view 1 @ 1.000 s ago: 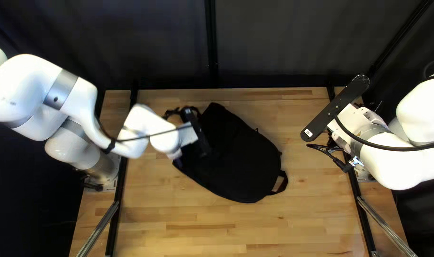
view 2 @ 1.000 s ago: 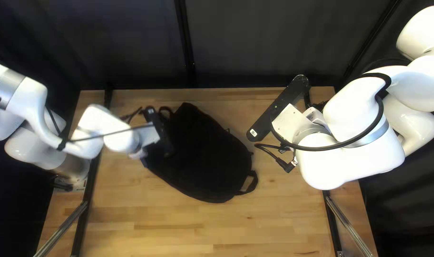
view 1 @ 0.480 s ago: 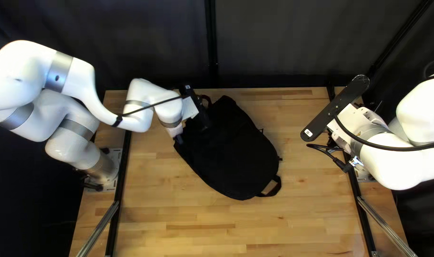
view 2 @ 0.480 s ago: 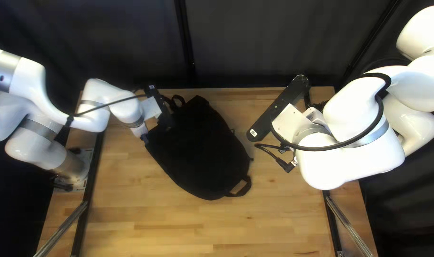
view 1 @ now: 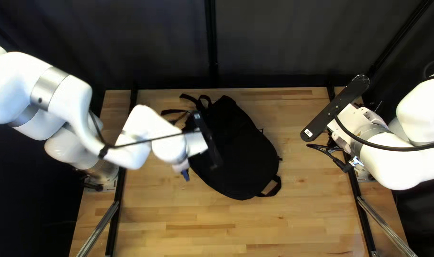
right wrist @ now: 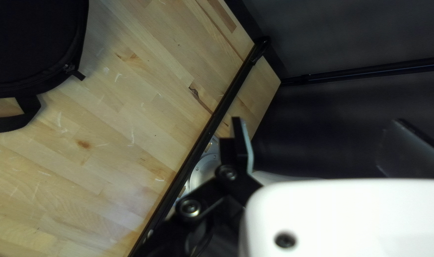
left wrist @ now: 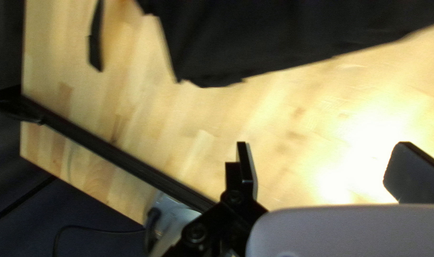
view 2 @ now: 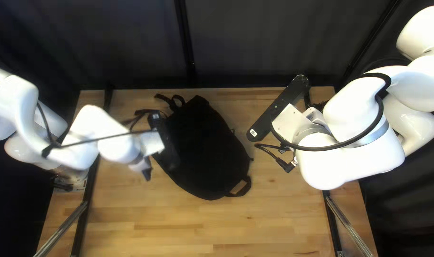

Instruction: Remove a lunch box from a kids backpack

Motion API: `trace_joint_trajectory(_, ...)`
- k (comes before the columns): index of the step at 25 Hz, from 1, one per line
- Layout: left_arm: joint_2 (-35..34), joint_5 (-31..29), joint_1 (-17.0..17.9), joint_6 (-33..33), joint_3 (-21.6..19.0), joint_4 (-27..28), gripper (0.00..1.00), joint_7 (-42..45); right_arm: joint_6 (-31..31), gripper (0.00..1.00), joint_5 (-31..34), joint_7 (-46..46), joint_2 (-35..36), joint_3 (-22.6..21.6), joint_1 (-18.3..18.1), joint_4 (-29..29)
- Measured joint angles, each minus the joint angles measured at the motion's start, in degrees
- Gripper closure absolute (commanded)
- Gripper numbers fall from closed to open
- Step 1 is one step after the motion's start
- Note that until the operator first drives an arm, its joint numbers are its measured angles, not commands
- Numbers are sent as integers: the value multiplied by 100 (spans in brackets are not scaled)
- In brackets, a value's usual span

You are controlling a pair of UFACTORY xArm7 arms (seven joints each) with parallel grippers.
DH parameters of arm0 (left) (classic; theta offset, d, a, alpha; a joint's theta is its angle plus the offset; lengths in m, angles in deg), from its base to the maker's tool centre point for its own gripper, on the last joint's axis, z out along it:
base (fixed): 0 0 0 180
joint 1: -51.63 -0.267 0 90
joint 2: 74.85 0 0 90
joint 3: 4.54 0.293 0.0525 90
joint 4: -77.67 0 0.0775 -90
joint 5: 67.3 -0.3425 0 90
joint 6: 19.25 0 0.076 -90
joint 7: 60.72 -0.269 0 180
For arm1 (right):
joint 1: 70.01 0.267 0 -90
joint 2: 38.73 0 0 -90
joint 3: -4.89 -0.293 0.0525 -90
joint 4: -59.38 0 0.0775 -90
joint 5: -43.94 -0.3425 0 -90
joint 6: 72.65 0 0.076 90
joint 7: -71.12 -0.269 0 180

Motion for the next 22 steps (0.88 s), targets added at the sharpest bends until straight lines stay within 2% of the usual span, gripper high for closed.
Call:
trace_joint_trajectory(3, -232, 29, 104, -618, -187, 382, 0, -61, 0, 0, 0, 0, 0, 0, 0, 0)
trace_joint_trajectory(11, -1410, -330, 173, -2364, -725, 1286, 0, -438, 0, 0, 0, 0, 0, 0, 0, 0)
trace_joint_trajectory(14, -1583, -392, 227, -2572, -888, 1417, 0, -482, 0, 0, 0, 0, 0, 0, 0, 0)
trace_joint_trajectory(22, -1599, -398, 231, -2594, -904, 1430, 0, -487, -4, 0, 4, 0, -1, -1, 1, -4)
